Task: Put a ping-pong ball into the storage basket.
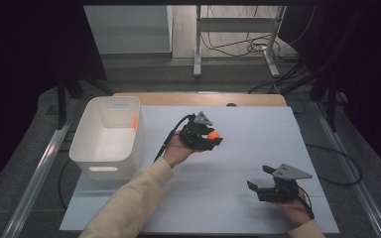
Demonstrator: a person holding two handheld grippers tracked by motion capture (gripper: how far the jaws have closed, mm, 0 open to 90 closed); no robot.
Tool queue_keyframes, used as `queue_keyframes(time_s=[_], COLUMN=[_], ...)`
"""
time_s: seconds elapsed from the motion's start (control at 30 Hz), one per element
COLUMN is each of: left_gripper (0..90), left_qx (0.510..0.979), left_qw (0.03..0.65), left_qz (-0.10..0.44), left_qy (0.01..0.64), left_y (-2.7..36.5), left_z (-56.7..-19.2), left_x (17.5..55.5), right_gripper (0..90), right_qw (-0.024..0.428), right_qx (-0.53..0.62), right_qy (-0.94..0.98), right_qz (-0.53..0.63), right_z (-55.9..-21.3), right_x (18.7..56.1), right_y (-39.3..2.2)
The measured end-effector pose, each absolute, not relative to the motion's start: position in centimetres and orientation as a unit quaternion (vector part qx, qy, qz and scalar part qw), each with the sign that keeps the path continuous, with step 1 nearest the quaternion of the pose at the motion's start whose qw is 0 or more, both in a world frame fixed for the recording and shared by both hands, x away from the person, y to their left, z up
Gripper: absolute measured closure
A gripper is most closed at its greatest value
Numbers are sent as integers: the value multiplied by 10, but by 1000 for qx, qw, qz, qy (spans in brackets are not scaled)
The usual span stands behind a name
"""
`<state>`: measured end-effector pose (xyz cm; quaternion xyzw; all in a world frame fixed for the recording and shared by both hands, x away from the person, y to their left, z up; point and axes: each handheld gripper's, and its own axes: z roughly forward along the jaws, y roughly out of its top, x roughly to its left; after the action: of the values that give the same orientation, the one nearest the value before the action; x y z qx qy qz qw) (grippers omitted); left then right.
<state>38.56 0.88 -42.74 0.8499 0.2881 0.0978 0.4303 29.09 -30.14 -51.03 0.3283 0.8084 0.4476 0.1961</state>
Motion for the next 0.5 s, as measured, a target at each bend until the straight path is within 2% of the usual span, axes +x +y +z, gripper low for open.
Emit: queue_keyframes(time_s=[0.5], left_gripper=[502], left_qx=[845], left_qw=[438], left_qz=[110], left_qy=[287], left_y=[19], left_z=[-417], left_x=[379], right_gripper=[160], right_qw=[197], right_qx=[327], right_qy=[809], right_qz=[447], right_z=[-510], right_x=[291], right_y=[-301])
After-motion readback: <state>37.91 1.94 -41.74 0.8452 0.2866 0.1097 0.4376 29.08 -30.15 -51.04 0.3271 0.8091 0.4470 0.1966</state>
